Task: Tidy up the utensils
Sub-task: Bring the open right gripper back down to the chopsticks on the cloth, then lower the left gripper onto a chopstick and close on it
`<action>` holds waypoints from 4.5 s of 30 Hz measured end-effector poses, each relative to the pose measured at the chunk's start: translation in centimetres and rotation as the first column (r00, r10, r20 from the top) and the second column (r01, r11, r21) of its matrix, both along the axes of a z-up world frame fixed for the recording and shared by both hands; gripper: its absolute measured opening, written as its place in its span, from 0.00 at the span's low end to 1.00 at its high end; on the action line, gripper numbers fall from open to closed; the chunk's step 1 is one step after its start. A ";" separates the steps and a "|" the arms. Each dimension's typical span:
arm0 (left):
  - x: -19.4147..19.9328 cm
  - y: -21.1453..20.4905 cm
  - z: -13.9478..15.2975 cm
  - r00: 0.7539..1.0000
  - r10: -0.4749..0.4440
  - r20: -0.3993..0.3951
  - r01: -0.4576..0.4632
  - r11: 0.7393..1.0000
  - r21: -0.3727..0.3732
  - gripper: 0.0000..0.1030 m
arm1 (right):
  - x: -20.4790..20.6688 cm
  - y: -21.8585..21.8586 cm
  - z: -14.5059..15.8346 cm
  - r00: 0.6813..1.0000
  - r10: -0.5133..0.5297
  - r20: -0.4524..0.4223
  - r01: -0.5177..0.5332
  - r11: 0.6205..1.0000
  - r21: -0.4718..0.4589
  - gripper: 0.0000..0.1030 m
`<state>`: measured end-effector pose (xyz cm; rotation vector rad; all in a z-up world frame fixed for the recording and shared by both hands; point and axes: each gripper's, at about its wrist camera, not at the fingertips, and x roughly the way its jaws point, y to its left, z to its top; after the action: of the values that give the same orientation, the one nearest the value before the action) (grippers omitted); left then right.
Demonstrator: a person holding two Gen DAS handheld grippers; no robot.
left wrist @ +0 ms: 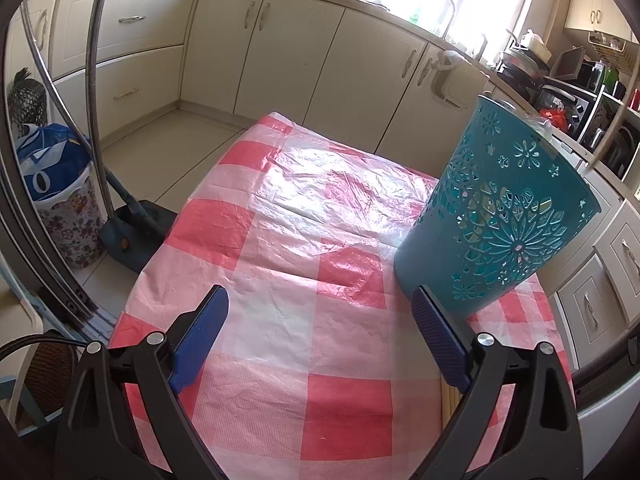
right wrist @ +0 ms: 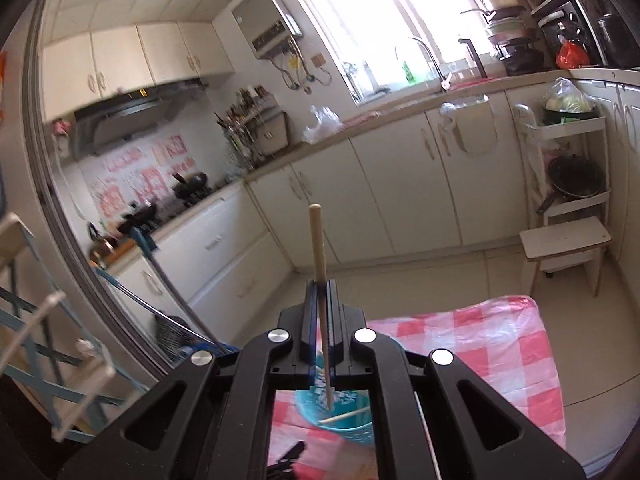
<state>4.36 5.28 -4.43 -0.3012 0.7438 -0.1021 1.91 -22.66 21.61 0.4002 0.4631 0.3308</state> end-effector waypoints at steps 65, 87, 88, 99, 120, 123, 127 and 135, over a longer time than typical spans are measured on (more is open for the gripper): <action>-1.8 -5.0 -0.1 0.986 -0.123 -0.111 0.139 0.979 0.151 0.87 | -5.7 8.4 -23.8 0.884 0.000 -0.467 -0.186 0.917 -0.353 0.08; -1.6 -8.8 -1.6 0.939 -0.250 -0.234 0.308 0.916 0.258 0.86 | -5.5 4.8 -23.8 0.840 0.069 -0.538 -0.200 0.961 -0.189 0.08; -1.6 -8.9 -1.6 0.938 -0.250 -0.238 0.311 0.913 0.265 0.86 | -5.6 4.7 -23.8 0.840 0.067 -0.538 -0.197 0.962 -0.188 0.08; -1.9 -8.5 -1.6 0.945 -0.222 -0.241 0.288 0.914 0.285 0.86 | -5.8 5.0 -23.6 0.844 0.057 -0.534 -0.198 0.957 -0.211 0.09; -2.7 -10.0 -1.3 0.940 -0.261 -0.219 0.322 0.891 0.320 0.47 | -5.7 7.0 -23.6 0.859 0.045 -0.510 -0.234 0.921 -0.312 0.11; -2.7 -10.0 -1.3 0.940 -0.262 -0.218 0.322 0.891 0.320 0.47 | -5.7 7.2 -23.6 0.860 0.041 -0.508 -0.238 0.914 -0.328 0.11; -2.9 -10.0 -1.3 0.943 -0.260 -0.209 0.318 0.893 0.320 0.47 | -5.6 7.4 -23.6 0.860 0.039 -0.508 -0.236 0.914 -0.331 0.11; -2.9 -10.2 -1.2 0.941 -0.279 -0.190 0.324 0.902 0.284 0.14 | -5.6 7.6 -23.6 0.862 0.035 -0.506 -0.240 0.907 -0.347 0.11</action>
<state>1.47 -4.96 -5.59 0.1141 0.9353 -0.2564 -3.65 -15.02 -1.95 0.0378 1.0473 0.2640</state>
